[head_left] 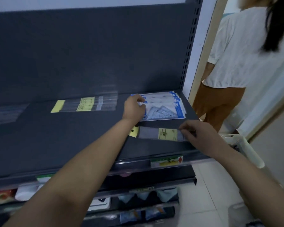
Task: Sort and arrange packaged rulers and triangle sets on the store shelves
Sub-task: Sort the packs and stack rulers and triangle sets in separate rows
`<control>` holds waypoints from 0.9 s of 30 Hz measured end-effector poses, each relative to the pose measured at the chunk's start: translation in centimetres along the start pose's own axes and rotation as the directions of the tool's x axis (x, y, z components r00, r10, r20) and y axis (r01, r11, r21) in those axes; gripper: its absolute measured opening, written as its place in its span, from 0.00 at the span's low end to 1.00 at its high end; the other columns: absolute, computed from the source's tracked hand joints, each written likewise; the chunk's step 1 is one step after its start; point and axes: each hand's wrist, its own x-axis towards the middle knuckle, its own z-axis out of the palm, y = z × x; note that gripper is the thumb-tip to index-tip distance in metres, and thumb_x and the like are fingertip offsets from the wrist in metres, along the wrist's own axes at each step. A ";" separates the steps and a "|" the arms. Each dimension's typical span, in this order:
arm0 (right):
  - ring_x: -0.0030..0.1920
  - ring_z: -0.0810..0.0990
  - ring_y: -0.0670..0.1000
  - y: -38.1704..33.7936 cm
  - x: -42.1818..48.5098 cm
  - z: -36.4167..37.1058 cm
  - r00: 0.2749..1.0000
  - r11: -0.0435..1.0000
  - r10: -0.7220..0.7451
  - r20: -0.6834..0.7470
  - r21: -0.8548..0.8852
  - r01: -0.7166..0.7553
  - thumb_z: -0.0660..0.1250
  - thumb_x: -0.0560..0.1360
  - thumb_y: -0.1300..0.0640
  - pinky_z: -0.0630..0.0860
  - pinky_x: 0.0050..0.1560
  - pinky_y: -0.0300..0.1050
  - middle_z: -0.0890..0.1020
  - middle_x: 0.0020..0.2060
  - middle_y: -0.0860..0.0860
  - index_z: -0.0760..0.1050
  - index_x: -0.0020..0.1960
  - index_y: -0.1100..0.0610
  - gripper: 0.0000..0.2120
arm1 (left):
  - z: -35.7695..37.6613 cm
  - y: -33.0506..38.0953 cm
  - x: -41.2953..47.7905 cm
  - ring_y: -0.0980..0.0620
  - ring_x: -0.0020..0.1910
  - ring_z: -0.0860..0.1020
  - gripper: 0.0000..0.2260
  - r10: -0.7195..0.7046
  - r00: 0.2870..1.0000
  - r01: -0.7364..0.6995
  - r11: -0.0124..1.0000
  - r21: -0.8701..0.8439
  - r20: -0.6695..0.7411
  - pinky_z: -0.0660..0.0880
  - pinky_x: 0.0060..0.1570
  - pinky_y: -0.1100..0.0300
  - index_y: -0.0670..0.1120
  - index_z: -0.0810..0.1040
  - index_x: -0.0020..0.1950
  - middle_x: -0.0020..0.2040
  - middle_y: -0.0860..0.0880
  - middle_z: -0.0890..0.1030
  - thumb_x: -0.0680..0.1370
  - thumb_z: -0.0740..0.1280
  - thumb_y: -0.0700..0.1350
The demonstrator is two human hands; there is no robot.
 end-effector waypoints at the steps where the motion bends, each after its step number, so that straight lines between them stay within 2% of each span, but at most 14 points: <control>1: 0.42 0.79 0.47 0.1 0.1 0.1 1.000 1.000 0.003 0.004 0.011 -0.003 0.64 0.76 0.60 0.75 0.45 0.43 0.80 0.41 0.47 0.78 0.49 0.54 0.05 | 0.0 0.0 0.0 0.53 0.50 0.74 0.08 0.012 1.000 -0.012 1.000 0.018 0.003 0.63 0.45 0.76 0.40 0.78 0.53 0.54 0.44 0.78 0.74 0.68 0.35; 5: 0.43 0.78 0.48 0.2 0.6 0.3 1.000 1.000 0.001 0.006 0.009 -0.001 0.64 0.76 0.59 0.75 0.46 0.42 0.81 0.42 0.48 0.78 0.50 0.53 0.05 | -1.5 -0.2 0.2 0.54 0.54 0.71 0.14 0.087 0.995 -0.089 0.994 0.057 0.040 0.65 0.51 0.70 0.42 0.76 0.58 0.59 0.47 0.72 0.74 0.72 0.43; 6: 0.43 0.78 0.47 0.0 0.8 0.4 1.000 1.000 -0.003 -0.007 0.005 0.003 0.65 0.76 0.59 0.74 0.45 0.41 0.81 0.42 0.47 0.78 0.50 0.53 0.05 | -2.3 -0.2 0.1 0.54 0.56 0.71 0.14 0.115 0.993 -0.117 0.991 0.069 0.034 0.66 0.54 0.68 0.43 0.76 0.58 0.59 0.47 0.72 0.75 0.71 0.46; 8: 0.43 0.77 0.46 -0.8 1.3 1.0 0.999 1.000 -0.005 -0.039 -0.002 0.005 0.65 0.76 0.59 0.71 0.43 0.36 0.80 0.42 0.46 0.79 0.49 0.53 0.05 | -4.2 -0.4 -0.3 0.54 0.55 0.73 0.12 0.168 0.985 -0.172 0.982 0.079 0.046 0.67 0.52 0.66 0.44 0.78 0.55 0.56 0.48 0.76 0.76 0.69 0.49; 10: 0.42 0.77 0.45 -2.4 2.1 1.9 0.999 1.000 -0.020 -0.043 0.017 0.021 0.66 0.76 0.59 0.70 0.42 0.33 0.81 0.41 0.47 0.78 0.48 0.53 0.04 | -6.9 -1.1 -1.2 0.55 0.50 0.77 0.11 0.198 0.966 -0.207 0.978 0.040 0.165 0.70 0.50 0.62 0.45 0.80 0.49 0.49 0.51 0.81 0.77 0.68 0.52; 13: 0.43 0.79 0.48 -6.2 4.3 3.8 0.999 0.996 -0.053 0.001 0.076 0.053 0.66 0.76 0.60 0.74 0.45 0.40 0.82 0.42 0.49 0.79 0.47 0.54 0.04 | -12.0 -3.3 -2.4 0.56 0.45 0.80 0.11 0.173 0.894 -0.216 0.975 0.058 0.413 0.74 0.46 0.61 0.50 0.81 0.47 0.43 0.54 0.83 0.75 0.69 0.57; 14: 0.42 0.79 0.48 -7.7 5.4 4.6 0.998 0.994 -0.065 -0.006 0.086 0.065 0.66 0.76 0.61 0.74 0.44 0.38 0.82 0.41 0.48 0.79 0.47 0.54 0.04 | -13.7 -4.3 -2.6 0.55 0.43 0.79 0.11 0.155 0.879 -0.217 0.972 0.089 0.451 0.74 0.44 0.62 0.51 0.80 0.47 0.42 0.53 0.83 0.74 0.69 0.57; 17: 0.36 0.77 0.43 -12.3 8.7 7.2 0.997 0.987 -0.057 -0.043 0.147 0.063 0.67 0.74 0.62 0.68 0.36 0.27 0.79 0.35 0.42 0.79 0.45 0.53 0.05 | -18.7 -7.7 -2.0 0.55 0.35 0.75 0.09 0.129 0.895 -0.239 0.947 0.215 0.427 0.71 0.36 0.63 0.50 0.79 0.49 0.41 0.50 0.81 0.76 0.67 0.55; 20: 0.34 0.77 0.38 -16.3 11.7 10.3 0.998 0.975 -0.044 -0.038 0.218 0.051 0.67 0.74 0.63 0.69 0.35 0.26 0.79 0.35 0.42 0.79 0.45 0.54 0.05 | -23.0 -11.3 -0.5 0.57 0.33 0.73 0.07 0.133 0.923 -0.243 0.930 0.277 0.361 0.71 0.36 0.60 0.52 0.78 0.46 0.37 0.51 0.79 0.76 0.67 0.55; 22: 0.36 0.78 0.43 -18.2 13.4 12.5 0.998 0.978 -0.042 -0.054 0.203 0.052 0.68 0.74 0.62 0.69 0.37 0.27 0.80 0.36 0.46 0.79 0.45 0.55 0.03 | -24.9 -13.5 0.8 0.58 0.35 0.75 0.05 0.126 0.939 -0.219 0.938 0.270 0.321 0.71 0.37 0.62 0.55 0.77 0.44 0.38 0.54 0.78 0.75 0.68 0.54; 24: 0.39 0.79 0.49 -19.4 14.6 14.7 0.993 0.984 -0.020 -0.114 0.173 0.039 0.69 0.74 0.59 0.68 0.39 0.30 0.80 0.38 0.47 0.80 0.46 0.57 0.03 | -25.8 -15.6 1.9 0.56 0.41 0.77 0.03 0.104 0.950 -0.186 0.946 0.267 0.294 0.73 0.43 0.60 0.55 0.78 0.44 0.42 0.54 0.80 0.75 0.68 0.54; 27: 0.44 0.76 0.49 -19.3 15.0 16.8 0.973 0.995 0.026 -0.228 0.102 -0.002 0.70 0.73 0.54 0.68 0.46 0.33 0.78 0.40 0.47 0.80 0.47 0.56 0.06 | -25.4 -18.1 2.5 0.54 0.46 0.78 0.08 0.135 0.955 -0.199 0.953 0.229 0.265 0.75 0.49 0.56 0.49 0.80 0.48 0.44 0.53 0.81 0.76 0.67 0.53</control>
